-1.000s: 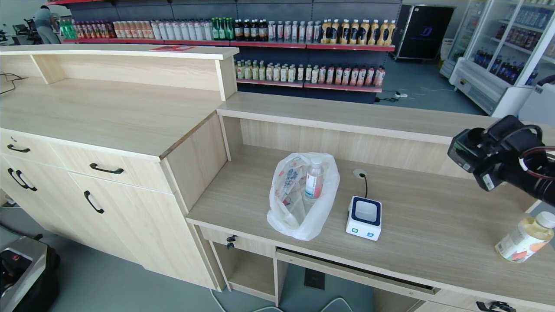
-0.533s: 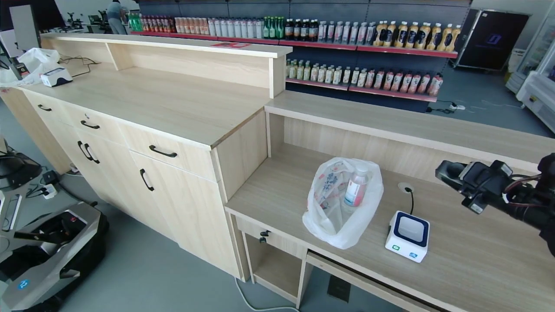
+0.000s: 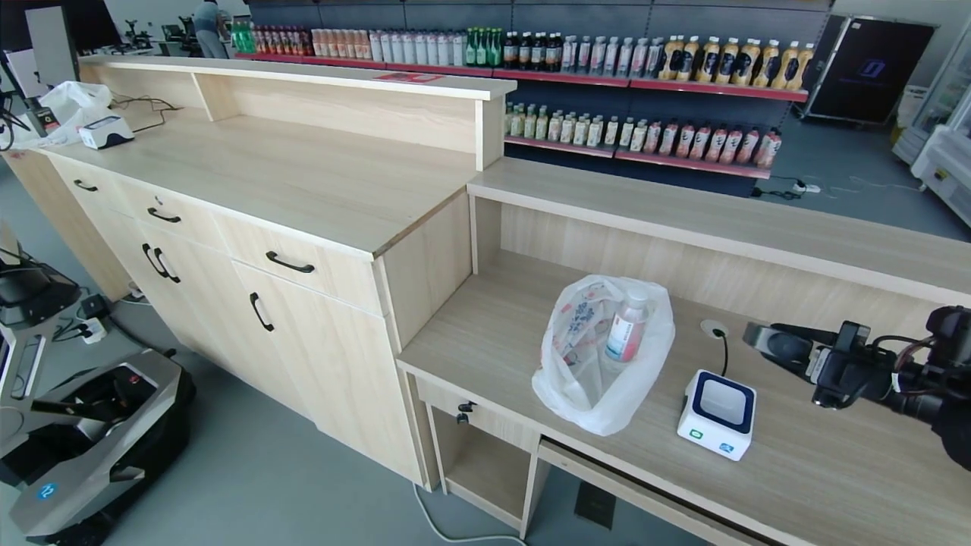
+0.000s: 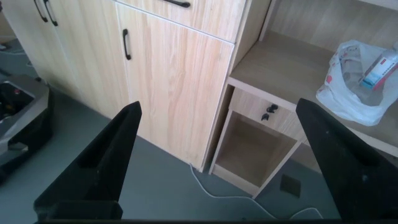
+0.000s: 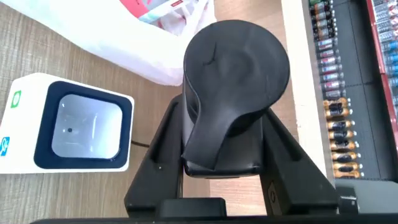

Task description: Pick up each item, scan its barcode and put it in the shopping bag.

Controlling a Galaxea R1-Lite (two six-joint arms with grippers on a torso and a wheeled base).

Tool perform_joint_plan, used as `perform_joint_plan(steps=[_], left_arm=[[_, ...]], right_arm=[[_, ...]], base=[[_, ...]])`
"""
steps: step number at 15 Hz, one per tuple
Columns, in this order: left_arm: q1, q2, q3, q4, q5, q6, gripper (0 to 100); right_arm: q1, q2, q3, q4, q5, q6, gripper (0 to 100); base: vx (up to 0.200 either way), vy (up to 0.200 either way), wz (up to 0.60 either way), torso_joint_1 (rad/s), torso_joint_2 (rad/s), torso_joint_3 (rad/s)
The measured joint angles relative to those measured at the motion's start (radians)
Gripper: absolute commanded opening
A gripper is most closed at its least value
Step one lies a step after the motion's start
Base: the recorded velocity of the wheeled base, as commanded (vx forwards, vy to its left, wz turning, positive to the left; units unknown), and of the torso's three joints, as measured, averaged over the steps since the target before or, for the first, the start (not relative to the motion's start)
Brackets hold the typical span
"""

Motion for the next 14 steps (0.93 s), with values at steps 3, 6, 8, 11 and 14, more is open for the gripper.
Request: perform_joint_plan(steps=[3,6,8,11,14], left_arm=[[-0.001,0.000,0.000,0.000,0.000,0.000,100],[-0.001,0.000,0.000,0.000,0.000,0.000,100],[0.000,0.000,0.000,0.000,0.000,0.000,100],[0.000,0.000,0.000,0.000,0.000,0.000,100],[-0.001,0.000,0.000,0.000,0.000,0.000,100]], right_arm=[[0.003,0.037,-0.002,-0.003,0.065,-0.002,0],[0.003,0.071,-0.002,-0.001,0.111,-0.022,0],[0.000,0.091,-0.005,-0.001,0.115,-0.039,0],[-0.002,0.122,-0.011,-0.002,0.116,-0.081,0],[-0.002,0.150,-0.027,-0.004,0.131,-0.093,0]], base=[[0.000,0.000,0.00,0.000,0.00,0.000],[0.000,0.000,0.00,0.000,0.00,0.000],[0.000,0.000,0.00,0.000,0.00,0.000],[0.000,0.000,0.00,0.000,0.00,0.000],[0.000,0.000,0.00,0.000,0.00,0.000]])
